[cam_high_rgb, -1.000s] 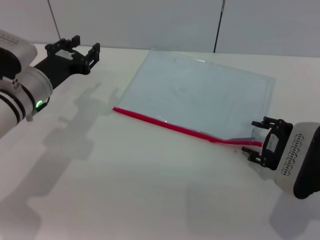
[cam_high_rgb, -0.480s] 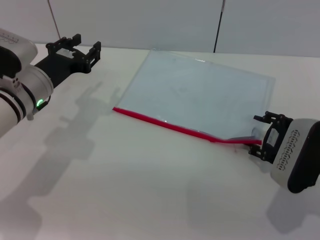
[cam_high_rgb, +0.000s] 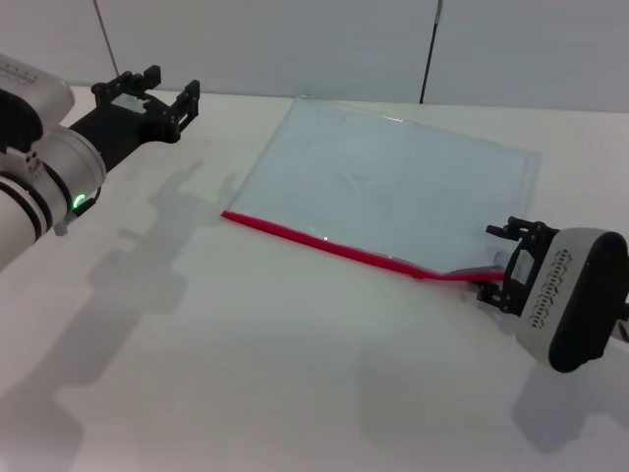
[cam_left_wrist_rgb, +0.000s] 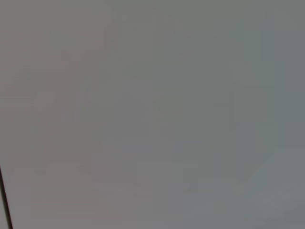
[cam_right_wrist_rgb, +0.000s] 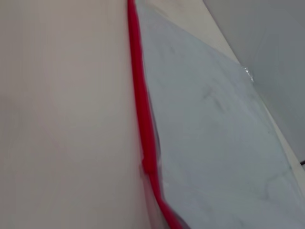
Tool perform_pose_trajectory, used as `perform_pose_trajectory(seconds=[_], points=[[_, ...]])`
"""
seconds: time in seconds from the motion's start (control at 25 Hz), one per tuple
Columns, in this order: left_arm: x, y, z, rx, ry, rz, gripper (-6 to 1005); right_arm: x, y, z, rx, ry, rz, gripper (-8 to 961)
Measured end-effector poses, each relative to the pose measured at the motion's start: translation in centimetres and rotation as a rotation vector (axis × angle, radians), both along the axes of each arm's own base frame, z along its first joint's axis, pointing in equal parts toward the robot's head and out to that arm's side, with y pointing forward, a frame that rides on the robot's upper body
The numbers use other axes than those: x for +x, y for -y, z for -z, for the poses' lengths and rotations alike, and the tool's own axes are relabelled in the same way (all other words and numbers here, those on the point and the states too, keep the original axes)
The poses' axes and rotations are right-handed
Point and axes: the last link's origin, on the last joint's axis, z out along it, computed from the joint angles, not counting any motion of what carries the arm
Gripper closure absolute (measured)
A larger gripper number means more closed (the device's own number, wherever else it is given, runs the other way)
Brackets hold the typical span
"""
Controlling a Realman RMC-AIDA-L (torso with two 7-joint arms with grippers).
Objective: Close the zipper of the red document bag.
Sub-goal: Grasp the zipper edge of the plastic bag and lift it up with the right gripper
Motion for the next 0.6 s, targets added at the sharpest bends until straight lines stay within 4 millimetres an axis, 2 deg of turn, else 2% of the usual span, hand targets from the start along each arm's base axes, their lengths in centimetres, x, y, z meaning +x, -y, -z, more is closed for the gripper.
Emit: perform_pose_trajectory(seconds=[0.52, 0.6], points=[[0.09, -0.02, 0.18, -0.003, -0.001, 0.001, 448, 0.07, -0.59, 0.72, 0.005, 0.022, -0.007, 303], [0.1, -0.01, 0.21, -0.004, 0.001, 0.0, 448, 0.05, -0.73, 0.77, 0.005, 0.019, -0.001, 380]])
